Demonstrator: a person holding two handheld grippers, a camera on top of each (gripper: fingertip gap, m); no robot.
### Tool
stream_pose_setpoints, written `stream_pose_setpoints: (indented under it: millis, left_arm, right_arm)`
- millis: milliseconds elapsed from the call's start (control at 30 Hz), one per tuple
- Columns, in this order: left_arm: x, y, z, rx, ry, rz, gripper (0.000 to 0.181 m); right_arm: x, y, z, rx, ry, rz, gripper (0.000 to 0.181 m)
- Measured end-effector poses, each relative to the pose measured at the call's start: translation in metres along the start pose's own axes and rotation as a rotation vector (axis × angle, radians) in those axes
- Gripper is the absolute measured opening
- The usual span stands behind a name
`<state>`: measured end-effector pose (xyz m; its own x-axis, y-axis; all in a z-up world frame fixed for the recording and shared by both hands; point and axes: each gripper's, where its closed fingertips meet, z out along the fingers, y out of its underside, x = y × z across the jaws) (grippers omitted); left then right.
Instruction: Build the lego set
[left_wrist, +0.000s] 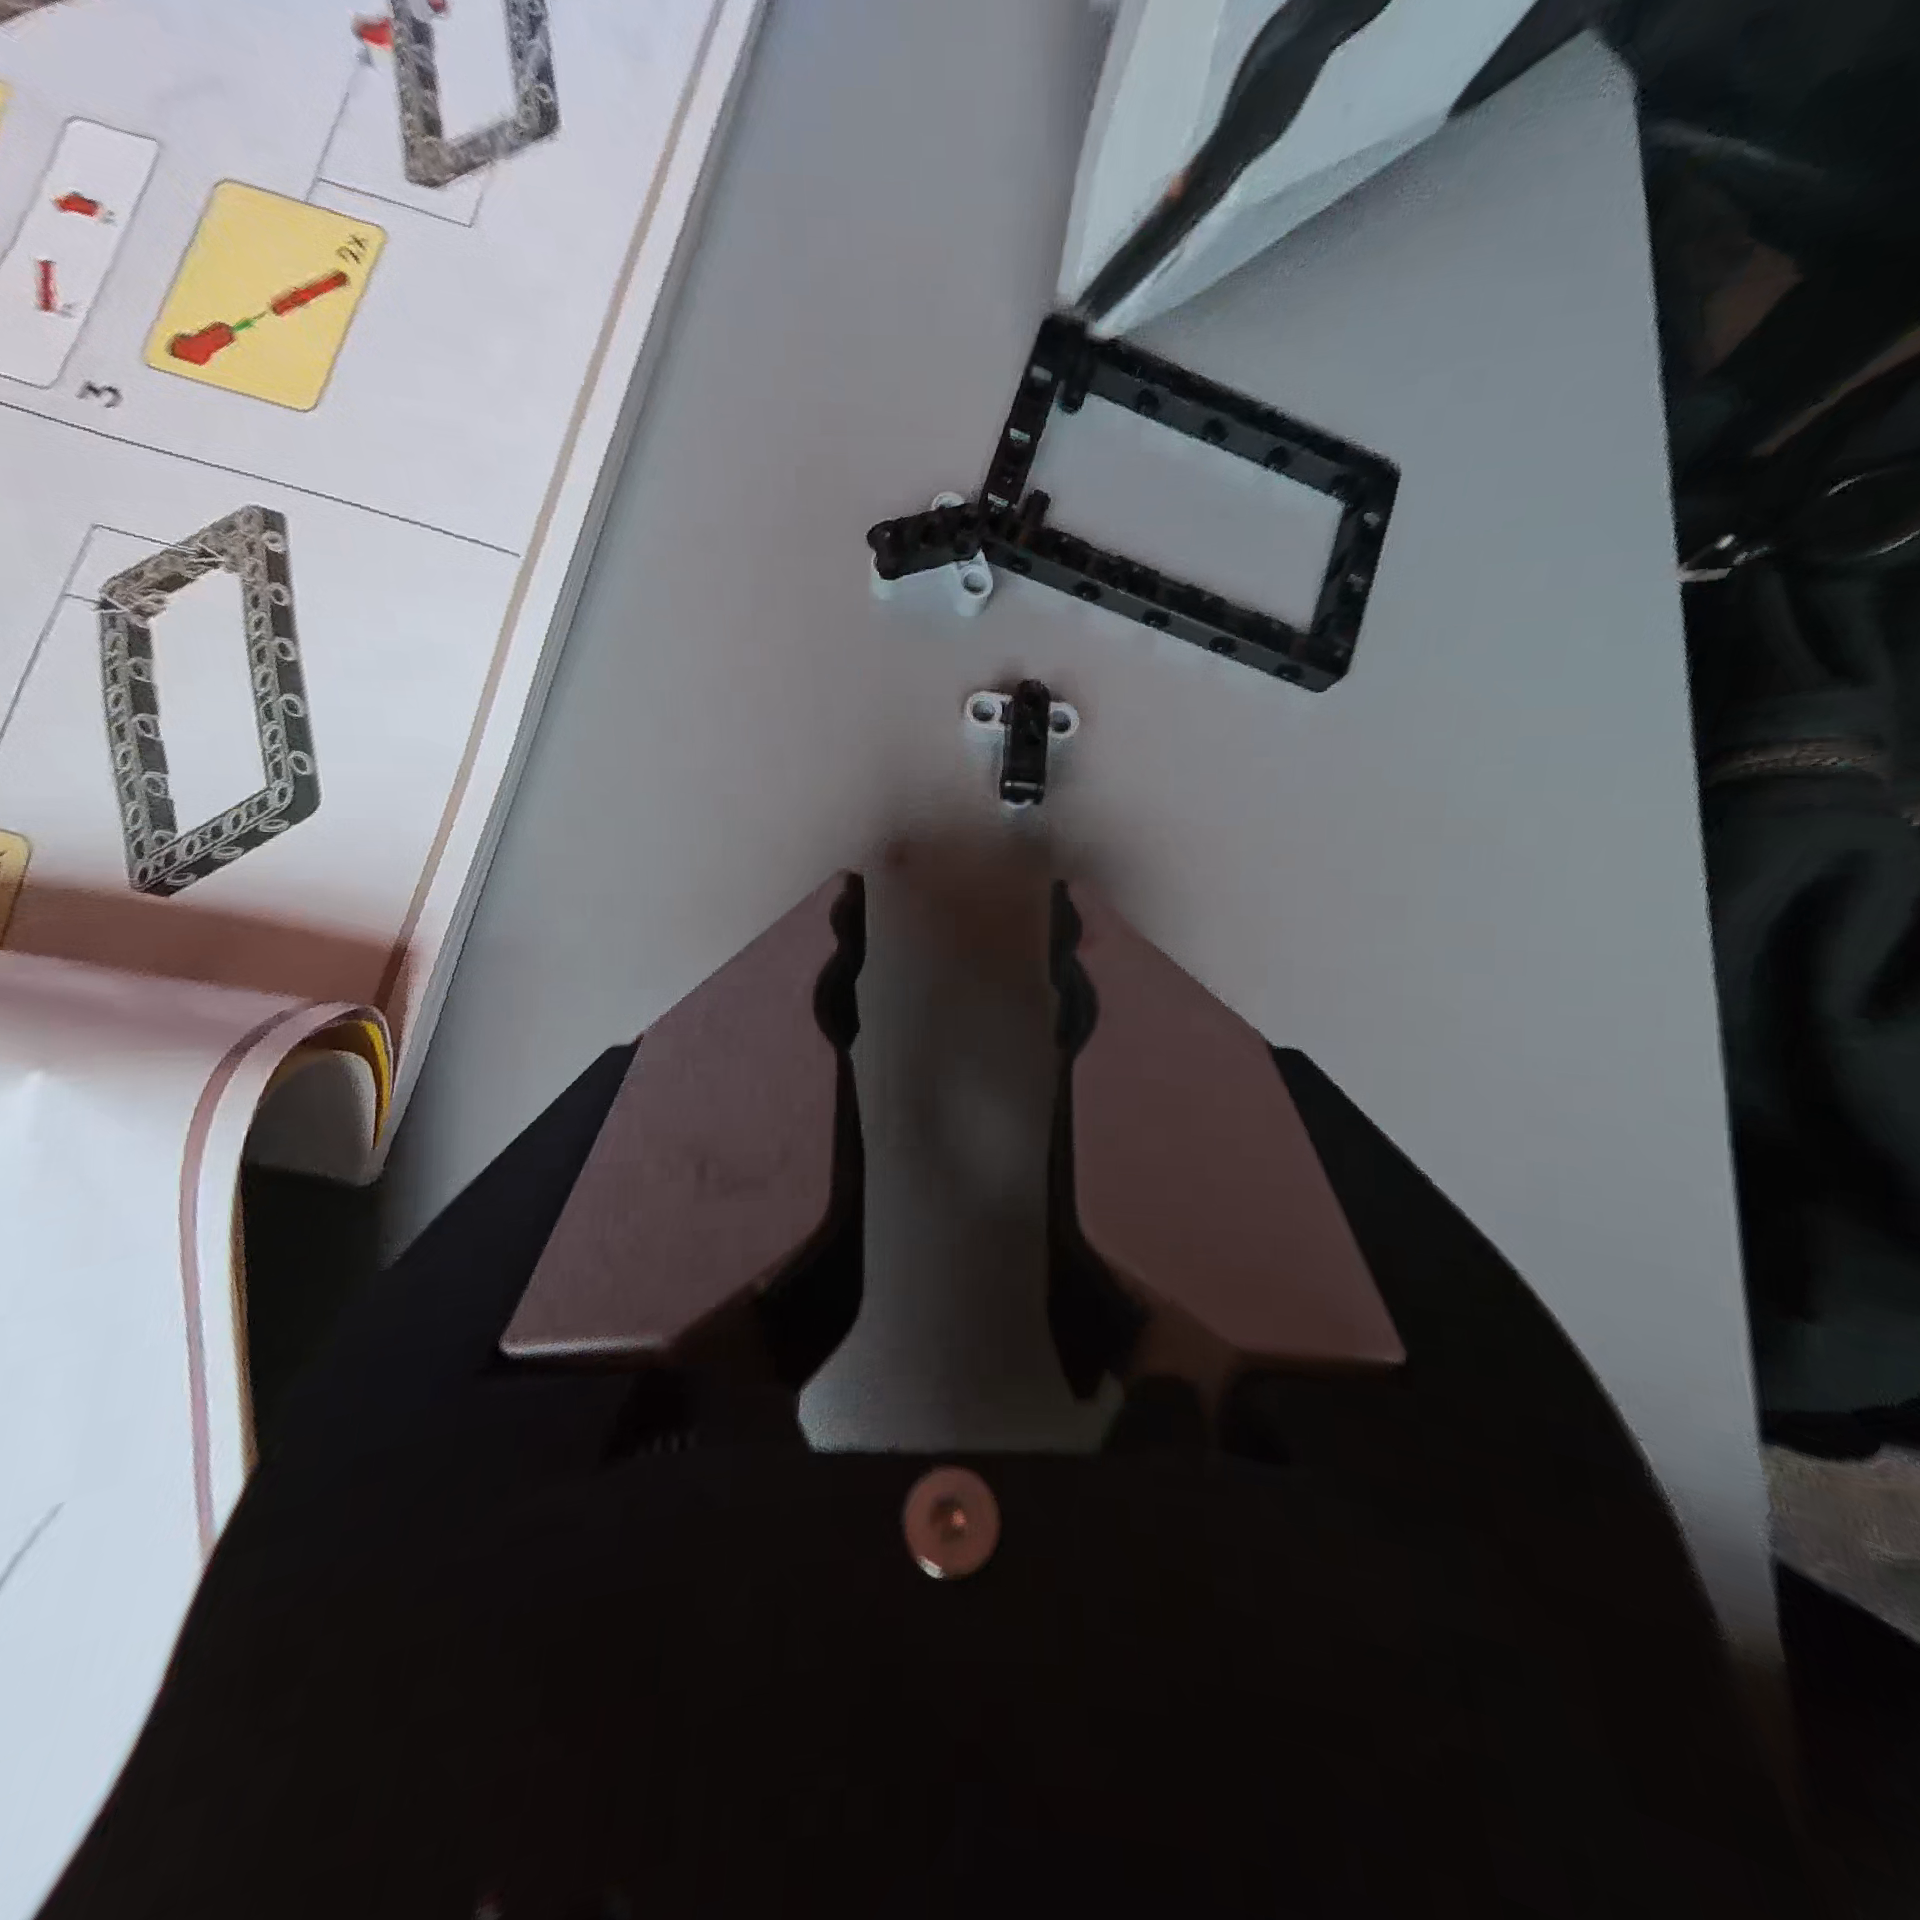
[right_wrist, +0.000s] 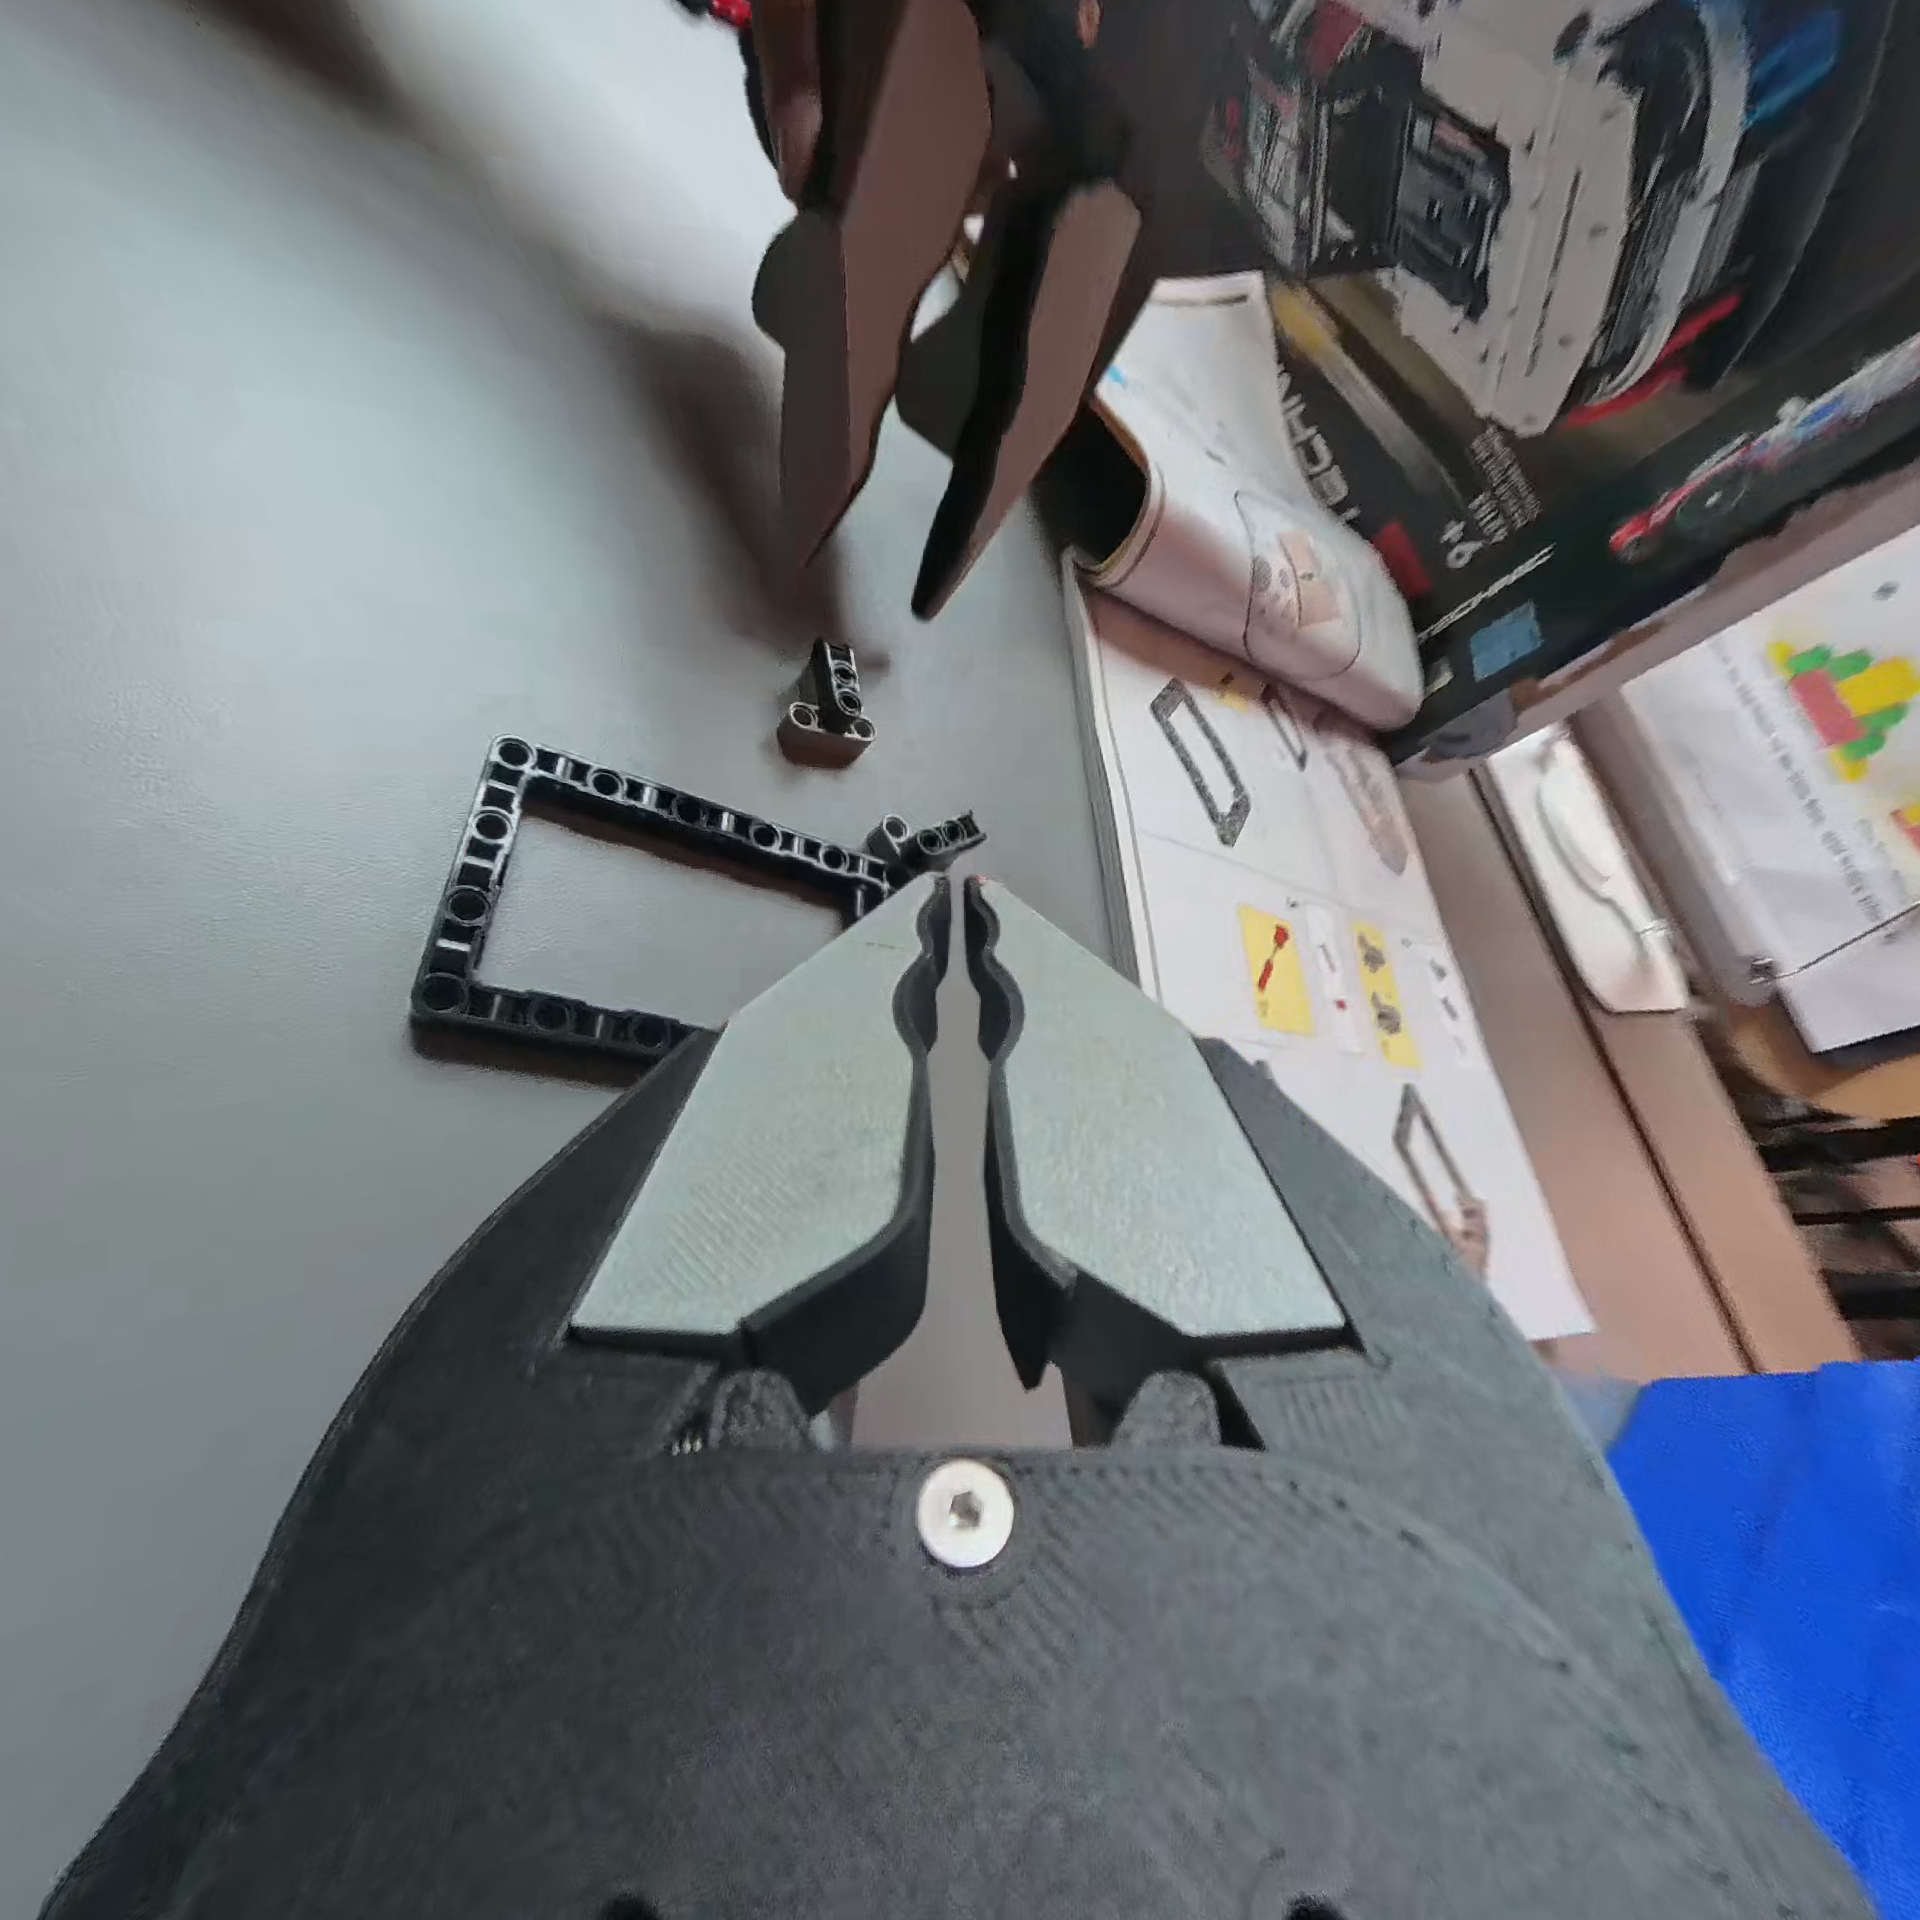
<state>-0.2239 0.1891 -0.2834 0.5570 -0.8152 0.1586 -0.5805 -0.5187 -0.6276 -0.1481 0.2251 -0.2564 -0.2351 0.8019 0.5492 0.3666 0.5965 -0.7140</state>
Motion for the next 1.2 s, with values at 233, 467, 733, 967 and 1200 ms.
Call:
stream_pose_setpoints:
  millis: [233,467,733,967,1200]
  left_arm:
    - [-0.001,-0.009,0.02,-0.008,-0.027,0.014,0.05]
    - [-0.027,-0.009,0.016,0.013,-0.2,0.024,0.048]
    - [-0.04,-0.024,-0.034,0.278,-0.337,-0.011,0.06]
    - [-0.022,-0.047,-0.061,0.428,-0.323,0.067,0.05]
    - [-0.009,-0.03,-0.012,0.309,-0.127,-0.018,0.047]
  right_arm:
    - [0.007,0.018,0.026,-0.113,-0.231,0.112,0.0]
    - [-0.005,0.009,0.055,-0.137,-0.346,0.101,0.0]
    - [0.076,-0.009,0.013,0.142,0.047,0.228,0.007]
    - [0.1,-0.012,-0.005,0.194,0.136,0.282,0.019]
    - [0.077,0.0,0.013,0.159,-0.05,0.382,0.019]
